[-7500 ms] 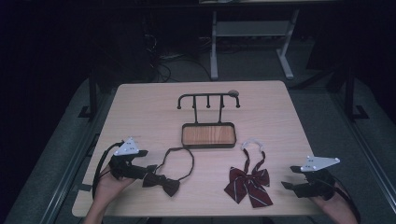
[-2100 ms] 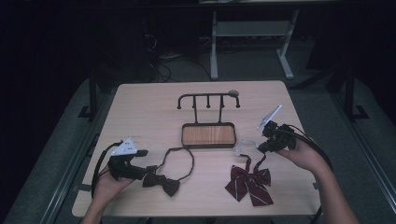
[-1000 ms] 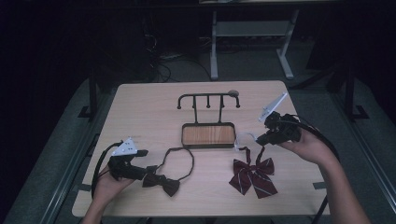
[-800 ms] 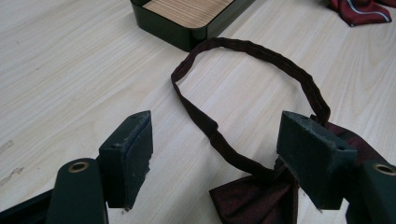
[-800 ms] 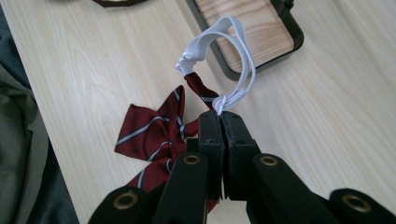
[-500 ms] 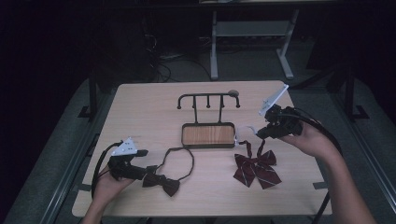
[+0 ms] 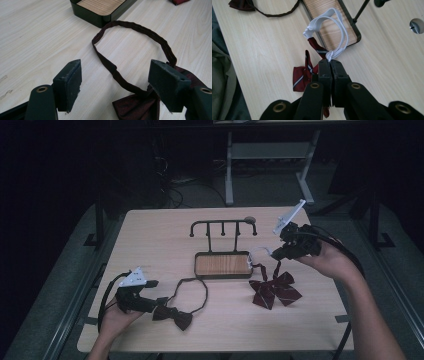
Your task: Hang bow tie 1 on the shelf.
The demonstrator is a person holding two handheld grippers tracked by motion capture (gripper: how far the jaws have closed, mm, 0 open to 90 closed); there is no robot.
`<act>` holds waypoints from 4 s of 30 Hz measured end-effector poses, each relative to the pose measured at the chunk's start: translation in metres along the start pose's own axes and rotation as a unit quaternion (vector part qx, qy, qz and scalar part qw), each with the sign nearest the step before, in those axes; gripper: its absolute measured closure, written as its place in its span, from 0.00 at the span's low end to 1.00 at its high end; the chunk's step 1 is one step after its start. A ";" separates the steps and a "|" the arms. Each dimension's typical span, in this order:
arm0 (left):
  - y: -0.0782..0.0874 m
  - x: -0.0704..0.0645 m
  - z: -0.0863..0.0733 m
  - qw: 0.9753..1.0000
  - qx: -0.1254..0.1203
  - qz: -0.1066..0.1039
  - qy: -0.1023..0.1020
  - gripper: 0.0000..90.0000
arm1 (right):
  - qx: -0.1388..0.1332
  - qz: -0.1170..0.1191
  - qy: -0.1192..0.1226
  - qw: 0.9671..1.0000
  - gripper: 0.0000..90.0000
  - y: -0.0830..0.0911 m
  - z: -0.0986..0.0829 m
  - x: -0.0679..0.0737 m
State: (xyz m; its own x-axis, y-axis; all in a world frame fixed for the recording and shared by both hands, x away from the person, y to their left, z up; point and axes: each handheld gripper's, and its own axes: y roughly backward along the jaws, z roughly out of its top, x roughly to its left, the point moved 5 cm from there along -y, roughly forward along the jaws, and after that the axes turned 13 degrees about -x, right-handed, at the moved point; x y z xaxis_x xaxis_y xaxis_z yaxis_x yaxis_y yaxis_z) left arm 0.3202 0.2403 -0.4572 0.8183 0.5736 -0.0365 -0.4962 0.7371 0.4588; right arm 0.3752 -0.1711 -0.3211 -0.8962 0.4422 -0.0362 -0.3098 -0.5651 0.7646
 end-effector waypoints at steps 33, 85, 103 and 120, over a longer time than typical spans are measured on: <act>0.002 0.000 0.001 1.000 -0.005 -0.002 0.004 0.30 | 0.008 -0.027 -0.014 0.999 0.97 0.003 0.045 -0.038; 0.001 0.000 0.000 1.000 0.001 -0.002 0.000 0.30 | 0.036 0.001 -0.048 0.998 0.86 -0.027 0.024 -0.057; 0.000 0.000 -0.001 1.000 0.003 -0.002 -0.003 0.30 | 0.019 0.036 -0.042 0.998 0.73 -0.030 0.002 -0.044; -0.001 0.000 -0.002 1.000 0.005 -0.002 -0.003 0.30 | 0.012 0.053 -0.035 0.998 0.64 -0.038 -0.013 -0.025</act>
State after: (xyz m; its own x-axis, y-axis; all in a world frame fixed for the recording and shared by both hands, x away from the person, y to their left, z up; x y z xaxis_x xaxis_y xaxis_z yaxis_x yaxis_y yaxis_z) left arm 0.3202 0.2397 -0.4594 0.8221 0.5683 -0.0338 -0.4894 0.7359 0.4679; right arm 0.4055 -0.1694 -0.3573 -0.8994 0.4279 0.0899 -0.2055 -0.5951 0.7769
